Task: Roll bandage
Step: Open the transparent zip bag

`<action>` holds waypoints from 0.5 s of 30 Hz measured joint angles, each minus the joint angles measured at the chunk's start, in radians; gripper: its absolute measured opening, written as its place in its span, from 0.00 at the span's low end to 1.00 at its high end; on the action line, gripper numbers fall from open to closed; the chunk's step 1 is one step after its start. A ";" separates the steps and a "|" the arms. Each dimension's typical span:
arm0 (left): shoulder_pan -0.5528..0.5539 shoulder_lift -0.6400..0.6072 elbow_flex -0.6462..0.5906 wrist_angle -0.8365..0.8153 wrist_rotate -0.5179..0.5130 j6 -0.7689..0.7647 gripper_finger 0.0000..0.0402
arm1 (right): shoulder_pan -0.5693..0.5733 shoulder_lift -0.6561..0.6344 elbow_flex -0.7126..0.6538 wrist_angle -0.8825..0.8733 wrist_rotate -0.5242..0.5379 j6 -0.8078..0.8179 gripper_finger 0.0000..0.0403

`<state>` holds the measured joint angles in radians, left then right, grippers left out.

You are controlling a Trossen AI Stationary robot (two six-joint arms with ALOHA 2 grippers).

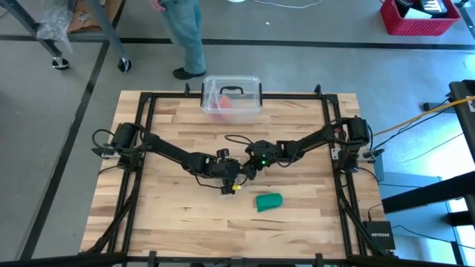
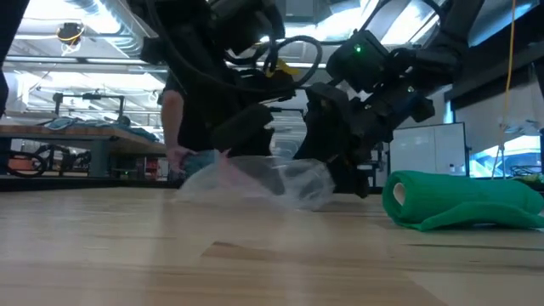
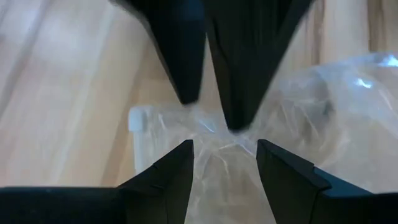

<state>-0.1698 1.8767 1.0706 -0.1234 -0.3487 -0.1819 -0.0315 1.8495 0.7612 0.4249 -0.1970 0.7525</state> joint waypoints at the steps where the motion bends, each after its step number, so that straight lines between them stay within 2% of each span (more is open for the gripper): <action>1: 0.002 0.001 0.000 0.012 0.000 0.005 0.41 | 0.000 0.012 0.000 0.008 0.000 0.003 0.59; 9: 0.001 -0.002 0.000 0.038 0.000 0.016 0.41 | 0.000 0.051 0.002 0.078 -0.002 0.014 0.59; 12: -0.001 -0.002 0.000 0.044 -0.001 0.027 0.41 | 0.001 0.053 0.002 0.099 -0.032 0.015 0.59; 15: -0.001 -0.002 0.000 0.046 -0.001 0.027 0.41 | 0.015 0.054 0.002 0.083 -0.023 -0.027 0.58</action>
<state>-0.1703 1.8751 1.0710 -0.0772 -0.3492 -0.1551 -0.0169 1.9030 0.7631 0.5075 -0.2202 0.7257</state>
